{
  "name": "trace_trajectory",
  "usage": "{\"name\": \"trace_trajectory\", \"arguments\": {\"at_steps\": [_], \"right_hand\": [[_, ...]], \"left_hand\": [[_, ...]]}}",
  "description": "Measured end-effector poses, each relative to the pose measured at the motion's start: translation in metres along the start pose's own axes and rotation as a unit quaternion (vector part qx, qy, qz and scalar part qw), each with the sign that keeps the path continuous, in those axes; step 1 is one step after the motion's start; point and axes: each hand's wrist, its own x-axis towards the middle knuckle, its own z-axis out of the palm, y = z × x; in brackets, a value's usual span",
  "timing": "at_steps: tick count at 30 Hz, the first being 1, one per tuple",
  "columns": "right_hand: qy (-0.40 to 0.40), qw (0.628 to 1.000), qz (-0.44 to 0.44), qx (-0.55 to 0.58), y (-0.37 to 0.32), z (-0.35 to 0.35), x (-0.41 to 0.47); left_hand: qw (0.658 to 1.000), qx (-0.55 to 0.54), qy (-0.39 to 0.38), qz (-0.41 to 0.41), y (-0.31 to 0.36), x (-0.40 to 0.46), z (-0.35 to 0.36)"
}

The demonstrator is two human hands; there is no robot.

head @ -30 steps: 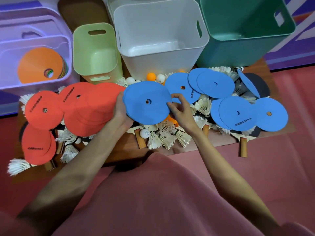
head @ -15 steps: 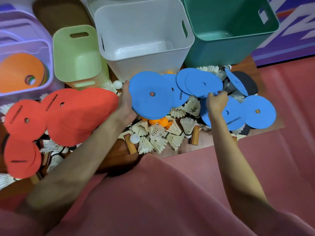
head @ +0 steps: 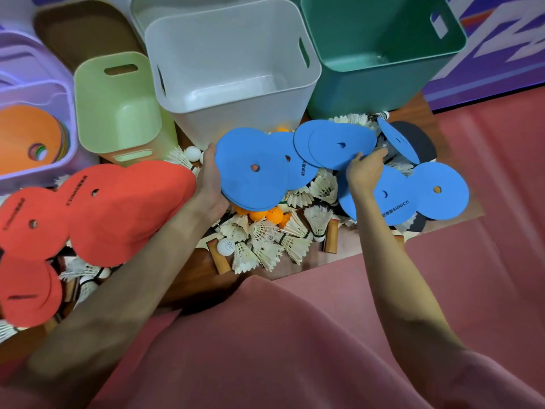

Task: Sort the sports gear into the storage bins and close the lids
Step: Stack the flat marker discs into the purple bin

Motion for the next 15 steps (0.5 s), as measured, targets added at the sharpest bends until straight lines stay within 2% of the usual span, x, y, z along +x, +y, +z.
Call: {"name": "trace_trajectory", "arguments": {"at_steps": [2, 5, 9, 13, 15], "right_hand": [[0.008, 0.998, -0.045, 0.048, -0.001, -0.004, -0.006], [0.012, 0.980, -0.059, 0.190, -0.005, -0.010, -0.017], [-0.125, 0.929, -0.024, 0.348, -0.013, -0.020, -0.041], [-0.280, 0.891, -0.089, 0.347, -0.013, -0.020, -0.061], [-0.315, 0.886, -0.130, 0.315, -0.011, -0.015, -0.070]], "left_hand": [[1.000, -0.001, -0.002, 0.001, 0.000, 0.001, -0.002], [1.000, -0.007, 0.003, 0.002, -0.001, 0.000, -0.004], [1.000, -0.009, 0.015, -0.005, -0.002, -0.002, -0.004], [0.999, -0.029, 0.032, -0.022, -0.005, -0.003, 0.001], [0.999, -0.033, 0.010, -0.020, -0.007, -0.005, 0.006]]}}
